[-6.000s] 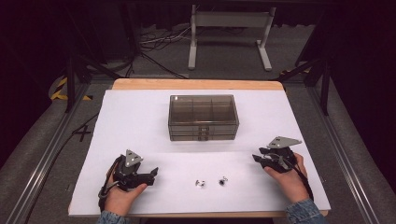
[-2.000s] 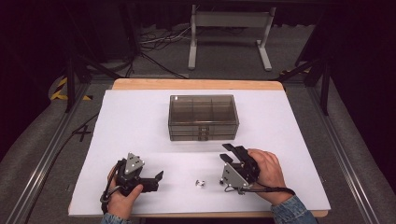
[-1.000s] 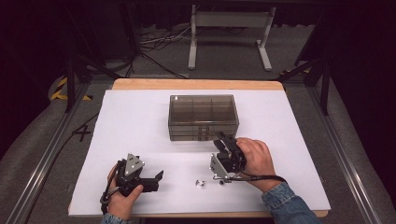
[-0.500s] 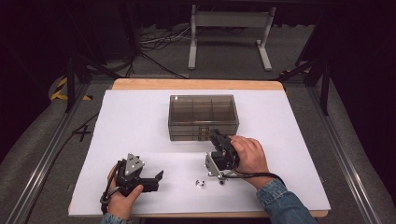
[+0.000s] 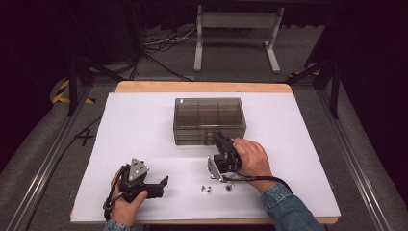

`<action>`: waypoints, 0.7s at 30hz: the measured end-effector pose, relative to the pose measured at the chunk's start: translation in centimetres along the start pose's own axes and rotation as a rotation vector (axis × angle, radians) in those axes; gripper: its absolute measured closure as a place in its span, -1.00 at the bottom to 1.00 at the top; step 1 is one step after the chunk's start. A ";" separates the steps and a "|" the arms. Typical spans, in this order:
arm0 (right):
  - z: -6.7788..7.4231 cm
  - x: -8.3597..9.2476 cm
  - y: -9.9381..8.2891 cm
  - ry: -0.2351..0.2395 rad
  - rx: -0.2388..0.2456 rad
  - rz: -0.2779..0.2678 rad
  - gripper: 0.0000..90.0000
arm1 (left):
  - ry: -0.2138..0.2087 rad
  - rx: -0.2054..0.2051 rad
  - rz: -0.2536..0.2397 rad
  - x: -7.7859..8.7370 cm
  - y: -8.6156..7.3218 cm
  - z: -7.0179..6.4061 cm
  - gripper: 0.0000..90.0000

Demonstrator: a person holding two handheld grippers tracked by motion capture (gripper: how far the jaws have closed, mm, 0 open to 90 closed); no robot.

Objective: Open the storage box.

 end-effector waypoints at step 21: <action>0.3 -1.1 0.6 -0.025 0.042 0.009 0.73 | -0.009 -0.003 0.003 0.0 0.0 -0.1 -0.99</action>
Point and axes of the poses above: each handheld gripper's, and its own axes: x roughly backward along the jaws, y roughly out of its top, z roughly to its left, the point moved 10 cm from there along -x, roughly forward along the jaws, and after that the axes turned 13 degrees about -x, right-handed, at the moved point
